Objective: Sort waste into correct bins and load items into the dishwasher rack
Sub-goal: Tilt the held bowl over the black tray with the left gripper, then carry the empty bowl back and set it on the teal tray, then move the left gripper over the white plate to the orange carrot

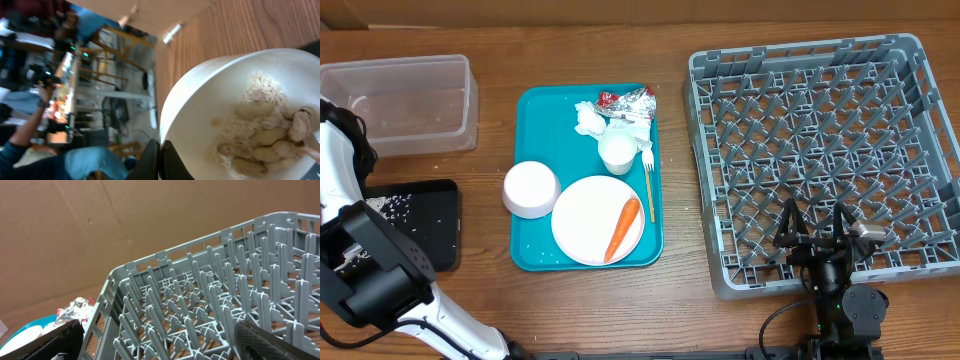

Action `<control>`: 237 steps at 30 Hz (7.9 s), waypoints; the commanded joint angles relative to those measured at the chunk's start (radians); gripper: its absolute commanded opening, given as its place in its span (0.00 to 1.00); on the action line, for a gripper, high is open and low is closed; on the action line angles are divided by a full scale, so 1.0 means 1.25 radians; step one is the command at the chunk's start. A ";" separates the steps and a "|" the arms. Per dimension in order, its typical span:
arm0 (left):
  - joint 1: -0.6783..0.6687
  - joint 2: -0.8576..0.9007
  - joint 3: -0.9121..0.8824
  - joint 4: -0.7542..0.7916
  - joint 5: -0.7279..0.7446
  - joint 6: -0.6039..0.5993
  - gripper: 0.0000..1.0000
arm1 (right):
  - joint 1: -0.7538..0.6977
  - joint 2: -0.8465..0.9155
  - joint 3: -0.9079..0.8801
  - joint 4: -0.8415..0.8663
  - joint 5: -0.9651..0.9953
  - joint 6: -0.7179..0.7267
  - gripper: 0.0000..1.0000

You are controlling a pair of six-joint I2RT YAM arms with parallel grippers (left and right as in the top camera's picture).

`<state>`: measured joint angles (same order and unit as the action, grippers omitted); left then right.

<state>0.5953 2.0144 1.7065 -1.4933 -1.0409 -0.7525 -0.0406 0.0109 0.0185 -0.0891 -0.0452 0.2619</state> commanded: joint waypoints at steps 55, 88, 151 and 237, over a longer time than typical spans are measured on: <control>-0.089 0.151 -0.002 0.103 -0.416 0.278 0.04 | -0.005 -0.006 -0.008 0.006 0.000 0.001 1.00; -0.037 -0.258 -0.002 0.148 0.499 0.255 0.04 | -0.005 -0.006 -0.008 0.006 0.000 0.001 1.00; -0.427 0.029 -0.002 0.464 0.868 0.117 0.16 | -0.005 -0.006 -0.008 0.006 0.000 0.001 1.00; -0.806 -0.396 -0.428 0.367 0.997 0.291 0.83 | -0.005 -0.006 -0.008 0.006 0.000 0.001 1.00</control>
<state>-0.3862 1.4792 1.2064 -1.0607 0.2214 -0.3752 -0.0406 0.0109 0.0185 -0.0895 -0.0456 0.2615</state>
